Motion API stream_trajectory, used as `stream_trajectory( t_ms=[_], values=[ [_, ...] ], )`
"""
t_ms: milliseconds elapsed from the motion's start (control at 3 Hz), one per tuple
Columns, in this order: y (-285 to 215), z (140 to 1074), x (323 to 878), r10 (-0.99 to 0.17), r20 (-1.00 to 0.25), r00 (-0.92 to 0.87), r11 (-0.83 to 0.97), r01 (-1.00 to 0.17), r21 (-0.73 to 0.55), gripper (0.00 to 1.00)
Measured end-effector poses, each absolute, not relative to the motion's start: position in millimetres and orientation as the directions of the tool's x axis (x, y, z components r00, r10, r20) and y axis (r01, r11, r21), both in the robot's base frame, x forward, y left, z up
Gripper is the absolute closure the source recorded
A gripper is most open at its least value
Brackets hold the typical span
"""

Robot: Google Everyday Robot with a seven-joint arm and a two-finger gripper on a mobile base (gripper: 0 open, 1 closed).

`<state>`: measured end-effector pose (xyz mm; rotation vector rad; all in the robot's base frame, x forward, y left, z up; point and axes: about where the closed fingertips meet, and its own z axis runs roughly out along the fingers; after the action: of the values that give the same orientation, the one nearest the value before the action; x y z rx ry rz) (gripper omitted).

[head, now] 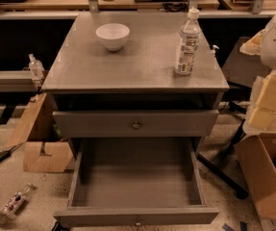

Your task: Place blue plastic bottle into middle drawer

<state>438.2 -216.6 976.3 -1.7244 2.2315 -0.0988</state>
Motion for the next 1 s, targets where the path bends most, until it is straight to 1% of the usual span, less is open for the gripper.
stream_trajectory(
  t_ms=[333, 667, 1000],
  values=[
    [-216.6, 976.3, 438.2, -0.953, -0.207, -0.221, 0.270, -0.931, -0.246, 0.00],
    [-221.1, 976.7, 451.6, -0.947, -0.244, -0.211, 0.279, -0.915, -0.291, 0.00],
    [-248.1, 974.3, 484.0, -0.905, -0.364, -0.221, 0.351, -0.871, -0.344, 0.00]
  ],
)
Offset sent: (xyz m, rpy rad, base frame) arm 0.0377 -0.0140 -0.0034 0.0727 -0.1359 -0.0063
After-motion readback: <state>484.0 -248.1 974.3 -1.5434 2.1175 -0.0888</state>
